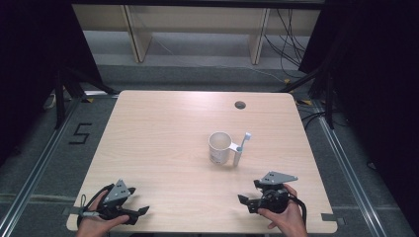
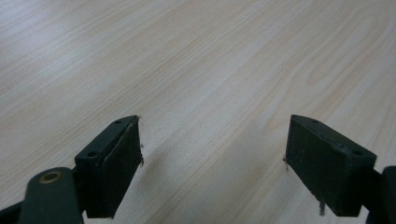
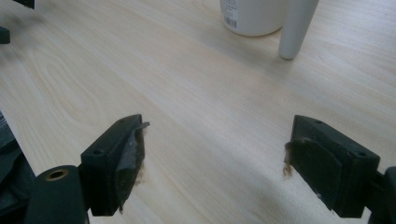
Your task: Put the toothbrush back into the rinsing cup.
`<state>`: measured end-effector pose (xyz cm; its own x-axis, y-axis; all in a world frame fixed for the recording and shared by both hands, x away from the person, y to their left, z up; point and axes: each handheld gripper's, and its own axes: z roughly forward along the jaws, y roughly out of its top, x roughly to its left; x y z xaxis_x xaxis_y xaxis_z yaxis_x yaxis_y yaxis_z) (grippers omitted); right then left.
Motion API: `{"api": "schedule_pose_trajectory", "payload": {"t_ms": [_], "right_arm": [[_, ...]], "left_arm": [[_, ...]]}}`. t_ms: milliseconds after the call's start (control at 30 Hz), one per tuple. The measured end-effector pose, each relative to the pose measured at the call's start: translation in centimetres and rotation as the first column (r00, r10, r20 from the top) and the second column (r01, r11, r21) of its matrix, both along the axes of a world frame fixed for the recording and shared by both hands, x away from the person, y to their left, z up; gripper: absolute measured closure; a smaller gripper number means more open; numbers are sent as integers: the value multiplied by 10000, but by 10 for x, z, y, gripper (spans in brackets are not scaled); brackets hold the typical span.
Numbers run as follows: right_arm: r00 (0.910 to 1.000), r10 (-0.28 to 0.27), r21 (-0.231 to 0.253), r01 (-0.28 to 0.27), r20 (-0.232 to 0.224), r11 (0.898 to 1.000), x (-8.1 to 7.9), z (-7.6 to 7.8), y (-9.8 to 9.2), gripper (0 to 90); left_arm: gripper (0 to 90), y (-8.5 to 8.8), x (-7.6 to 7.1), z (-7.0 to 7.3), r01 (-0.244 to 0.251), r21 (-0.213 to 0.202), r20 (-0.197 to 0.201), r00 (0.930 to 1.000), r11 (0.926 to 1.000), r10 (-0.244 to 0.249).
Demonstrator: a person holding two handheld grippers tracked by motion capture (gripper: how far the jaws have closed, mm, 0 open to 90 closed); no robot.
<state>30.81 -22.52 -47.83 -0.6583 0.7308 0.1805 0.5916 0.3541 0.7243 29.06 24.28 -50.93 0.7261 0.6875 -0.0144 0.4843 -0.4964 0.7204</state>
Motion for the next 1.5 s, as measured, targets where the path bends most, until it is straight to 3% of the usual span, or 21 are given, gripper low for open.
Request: {"api": "schedule_pose_trajectory", "payload": {"t_ms": [133, 167, 200, 333, 367, 467, 500, 633, 667, 800, 833, 867, 933, 1033, 1067, 1133, 1300, 1333, 1400, 1433, 1500], "right_arm": [[9999, -95, -248, 94, -50, 9996, -4, -1, -2, 193], [9997, 92, -366, -84, 206, 9993, -3, -3, -3, 192], [9999, -118, -275, 115, -109, 9996, -6, -3, -2, 191], [9997, 37, -537, -24, 243, 9986, -7, -5, -4, 189], [10000, -70, -467, 72, 36, 9989, -9, -5, -3, 189], [9994, 273, -682, -259, 195, 9973, -9, -6, -4, 189], [9998, -17, -541, 6, -205, 9985, -12, -6, -2, 189], [9999, 131, -563, -134, -46, 9983, -14, -9, -4, 189], [9995, -13, -710, -10, -319, 9975, -16, -7, -4, 189], [9997, 45, -863, -67, -257, 9962, -20, -9, -5, 189], [9995, 237, -816, -254, -210, 9963, -20, -11, -5, 189], [9990, 138, -901, -175, -417, 9958, -22, -11, -5, 189], [9979, 504, -917, -539, -401, 9943, -21, -13, -8, 189], [9978, -42, -1042, -27, -659, 9945, -27, -12, -7, 189], [9994, 102, -980, -135, -345, 9951, -26, -13, -8, 189], [9996, 137, -1127, -163, -244, 9935, -27, -13, -10, 189], [9982, -116, -1078, 53, -585, 9942, -28, -12, -10, 189], [9991, -154, -902, 117, -401, 9959, -28, -14, -9, 189], [9986, -73, -1066, 16, -530, 9943, -28, -12, -11, 189], [9996, -36, -1039, 7, -280, 9946, -27, -14, -11, 189], [9994, -20, -1075, -16, -336, 9942, -27, -14, -11, 189]], "left_arm": [[178, 0, 0, 0, 73, -106, 5, 10000, 9999, -73], [178, 0, 0, 0, 72, -107, 7, 10000, 9999, -72], [178, 1, 1, 0, 94, 18, 33, 10000, 10000, -94], [178, 0, 1, 0, 23, -32, 56, 10000, 10000, -23], [178, 0, 1, 0, 36, -22, 53, 10000, 10000, -36], [178, 0, 0, -1, -3, -54, 36, 10000, 10000, 4], [178, 0, 0, 0, 10, 4, -3, 10000, 10000, -10], [178, 0, 0, 0, 69, -93, 16, 10000, 9999, -69], [178, 0, 0, 0, 65, -106, 15, 10000, 9999, -65], [178, 0, 0, 0, -20, -123, 19, 10000, 9999, 20], [178, 0, 0, 0, 21, 15, 27, 10000, 10000, -21], [178, -1, 0, -1, -23, -180, 24, 10000, 9998, 23], [178, 0, 0, 0, 17, -178, 42, 10000, 9998, -16], [178, 0, 0, 0, -29, -158, 11, 10000, 9999, 29], [178, 0, 0, -1, -29, -173, 13, 10000, 9998, 30], [178, -1, 0, 0, -94, -149, 14, 10000, 9998, 94], [178, 0, 1, -1, -26, -79, 29, 10000, 10000, 26], [178, -1, 0, 0, -45, -124, -15, 10000, 9999, 45], [178, 0, 1, -1, 19, -67, 54, 10000, 10000, -19], [178, 0, 0, 0, -27, -21, 1, 10000, 10000, 27], [178, 0, 0, 0, -14, -24, 7, 10000, 10000, 14]]}}
